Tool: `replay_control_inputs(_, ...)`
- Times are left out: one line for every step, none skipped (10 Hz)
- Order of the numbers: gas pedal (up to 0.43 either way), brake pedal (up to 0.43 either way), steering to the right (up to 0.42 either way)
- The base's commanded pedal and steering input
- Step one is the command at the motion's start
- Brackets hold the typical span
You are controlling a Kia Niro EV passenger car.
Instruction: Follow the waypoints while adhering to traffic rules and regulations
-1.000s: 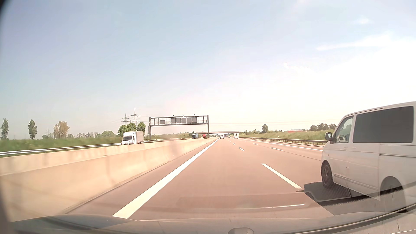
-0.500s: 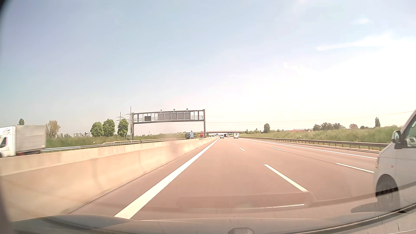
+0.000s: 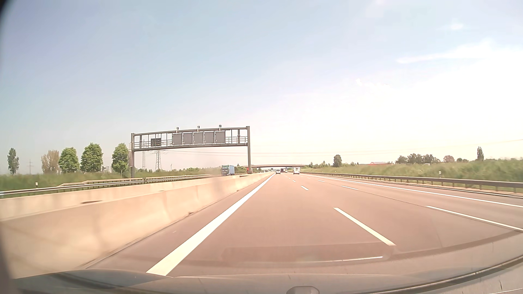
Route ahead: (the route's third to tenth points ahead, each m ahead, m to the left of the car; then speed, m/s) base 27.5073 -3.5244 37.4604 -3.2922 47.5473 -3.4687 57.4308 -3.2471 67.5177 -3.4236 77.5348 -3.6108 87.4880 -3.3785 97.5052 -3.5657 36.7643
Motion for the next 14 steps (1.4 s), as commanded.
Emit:
replay_control_inputs(0.350, 0.000, 0.000)
replay_control_inputs(0.350, 0.000, 0.000)
replay_control_inputs(0.350, 0.000, 0.000)
replay_control_inputs(0.350, 0.000, 0.000)
replay_control_inputs(0.350, 0.000, 0.000)
replay_control_inputs(0.350, 0.000, -0.001)
replay_control_inputs(0.339, 0.000, -0.001)
replay_control_inputs(0.339, 0.000, -0.001)
replay_control_inputs(0.339, 0.000, -0.001)
replay_control_inputs(0.331, 0.000, -0.001)
replay_control_inputs(0.331, 0.000, -0.001)
replay_control_inputs(0.331, 0.000, -0.001)
replay_control_inputs(0.331, 0.000, -0.001)
replay_control_inputs(0.331, 0.000, -0.001)
